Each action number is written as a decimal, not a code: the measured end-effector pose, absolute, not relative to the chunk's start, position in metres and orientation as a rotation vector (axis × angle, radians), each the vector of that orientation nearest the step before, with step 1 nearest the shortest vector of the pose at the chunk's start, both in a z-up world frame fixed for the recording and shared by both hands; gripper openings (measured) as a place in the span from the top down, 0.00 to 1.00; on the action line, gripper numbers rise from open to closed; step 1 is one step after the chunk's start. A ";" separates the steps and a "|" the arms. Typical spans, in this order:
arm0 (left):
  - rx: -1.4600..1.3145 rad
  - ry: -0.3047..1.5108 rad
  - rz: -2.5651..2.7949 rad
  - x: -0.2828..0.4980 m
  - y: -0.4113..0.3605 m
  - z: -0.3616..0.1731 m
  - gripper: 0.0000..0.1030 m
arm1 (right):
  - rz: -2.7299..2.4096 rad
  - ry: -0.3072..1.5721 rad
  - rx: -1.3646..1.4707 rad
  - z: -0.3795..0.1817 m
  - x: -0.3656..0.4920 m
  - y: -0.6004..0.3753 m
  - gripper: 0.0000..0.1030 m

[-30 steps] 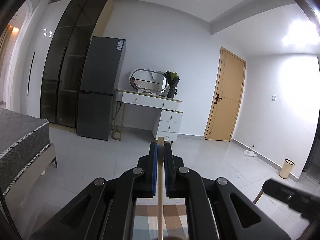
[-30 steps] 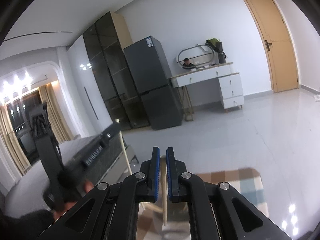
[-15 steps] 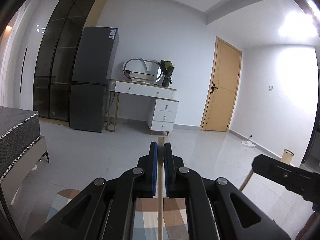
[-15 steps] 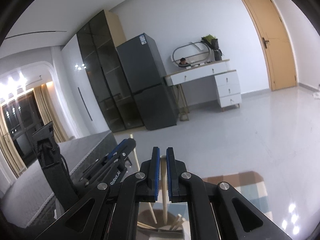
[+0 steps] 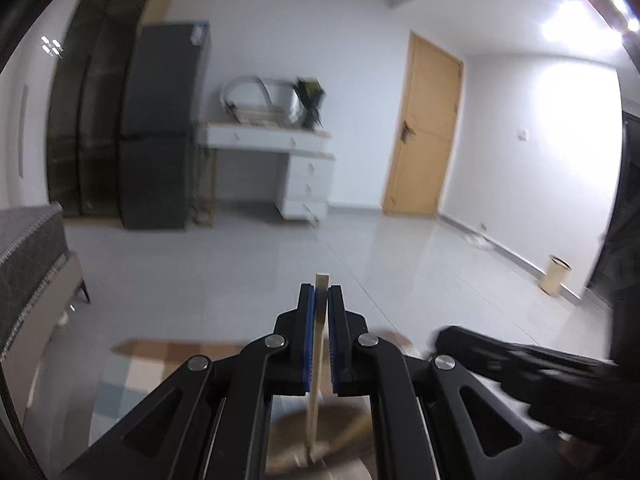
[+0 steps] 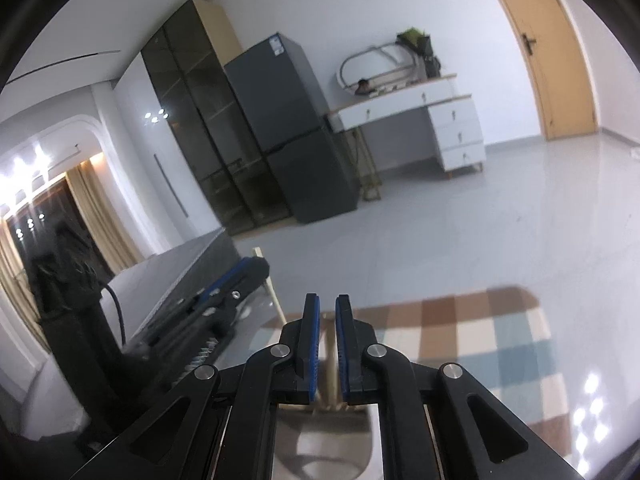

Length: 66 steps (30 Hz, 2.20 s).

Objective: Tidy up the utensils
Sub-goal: 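Lift both held chopsticks up over the holder opening, then open both grippers to drop the chopsticks into the holder, then lower both tools to the chopsticks and close the right gripper on one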

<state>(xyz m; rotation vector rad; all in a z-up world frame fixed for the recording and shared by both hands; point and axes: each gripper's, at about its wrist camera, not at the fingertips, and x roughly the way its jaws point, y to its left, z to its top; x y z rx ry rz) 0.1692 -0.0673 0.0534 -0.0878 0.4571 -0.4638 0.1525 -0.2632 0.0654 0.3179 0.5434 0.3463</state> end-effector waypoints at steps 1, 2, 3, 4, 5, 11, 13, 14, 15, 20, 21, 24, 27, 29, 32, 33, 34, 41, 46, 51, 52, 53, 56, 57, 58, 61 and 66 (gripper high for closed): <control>-0.090 0.493 -0.489 0.167 -0.067 0.055 0.97 | 0.358 0.566 0.326 0.062 0.153 -0.261 0.91; -0.083 0.549 -0.527 0.165 -0.069 0.056 0.97 | 0.363 0.588 0.333 0.059 0.152 -0.260 0.88; -0.071 0.623 -0.547 0.162 -0.069 0.060 0.97 | 0.351 0.605 0.337 0.057 0.148 -0.260 0.80; -0.076 0.660 -0.534 0.157 -0.067 0.063 0.96 | 0.342 0.613 0.339 0.055 0.143 -0.262 0.76; -0.089 0.676 -0.532 0.150 -0.063 0.067 0.96 | 0.337 0.617 0.352 0.053 0.134 -0.266 0.70; -0.151 0.658 -0.473 0.093 -0.039 0.100 0.50 | 0.273 0.559 0.413 0.055 0.069 -0.285 0.49; -0.162 0.657 -0.442 0.074 -0.034 0.112 0.47 | 0.266 0.550 0.412 0.060 0.051 -0.286 0.47; -0.157 0.664 -0.421 0.065 -0.034 0.117 0.39 | 0.259 0.549 0.407 0.062 0.043 -0.286 0.44; -0.136 0.684 -0.377 0.058 -0.034 0.121 0.36 | 0.253 0.543 0.403 0.065 0.035 -0.286 0.40; -0.132 0.712 -0.351 0.013 -0.029 0.139 0.20 | 0.243 0.518 0.391 0.076 0.004 -0.283 0.32; -0.142 0.697 -0.334 0.002 -0.025 0.141 0.17 | 0.242 0.514 0.388 0.076 0.000 -0.282 0.31; -0.206 0.686 -0.307 -0.016 -0.015 0.132 0.06 | 0.236 0.513 0.369 0.075 -0.015 -0.278 0.27; -0.201 0.688 -0.257 -0.017 -0.012 0.107 0.05 | 0.236 0.546 0.340 0.064 -0.024 -0.271 0.21; -0.197 0.700 -0.237 -0.011 -0.009 0.086 0.05 | 0.235 0.566 0.329 0.056 -0.029 -0.268 0.19; -0.169 0.707 -0.192 0.002 -0.008 0.053 0.05 | 0.225 0.607 0.316 0.038 -0.032 -0.263 0.17; -0.154 0.714 -0.179 0.007 -0.008 0.043 0.05 | 0.221 0.623 0.315 0.033 -0.032 -0.262 0.17; -0.144 0.723 -0.162 0.014 -0.009 0.033 0.05 | 0.212 0.651 0.309 0.024 -0.030 -0.261 0.17; -0.101 0.816 -0.092 0.036 0.000 -0.031 0.05 | 0.165 0.846 0.241 -0.031 -0.005 -0.250 0.19; -0.119 0.891 -0.047 0.056 0.008 -0.066 0.05 | 0.151 0.986 0.191 -0.070 0.025 -0.236 0.27; -0.133 0.943 0.030 0.071 0.020 -0.085 0.05 | 0.161 1.095 0.125 -0.105 0.060 -0.220 0.49; -0.135 0.944 0.040 0.072 0.021 -0.086 0.05 | 0.173 1.119 0.117 -0.112 0.067 -0.217 0.52; -0.135 0.941 0.045 0.073 0.022 -0.085 0.05 | 0.188 1.147 0.111 -0.119 0.073 -0.213 0.56; -0.135 0.934 0.046 0.074 0.023 -0.082 0.05 | 0.212 1.190 0.086 -0.132 0.083 -0.203 0.62; -0.139 0.933 0.045 0.074 0.024 -0.082 0.05 | 0.213 1.197 0.077 -0.135 0.084 -0.201 0.62; -0.140 0.932 0.045 0.074 0.024 -0.081 0.05 | 0.214 1.202 0.074 -0.137 0.085 -0.199 0.62; -0.150 0.939 0.047 0.076 0.025 -0.083 0.05 | 0.216 1.211 0.054 -0.141 0.086 -0.192 0.62; -0.168 0.928 0.096 0.078 0.035 -0.079 0.05 | 0.172 1.210 0.016 -0.144 0.084 -0.182 0.62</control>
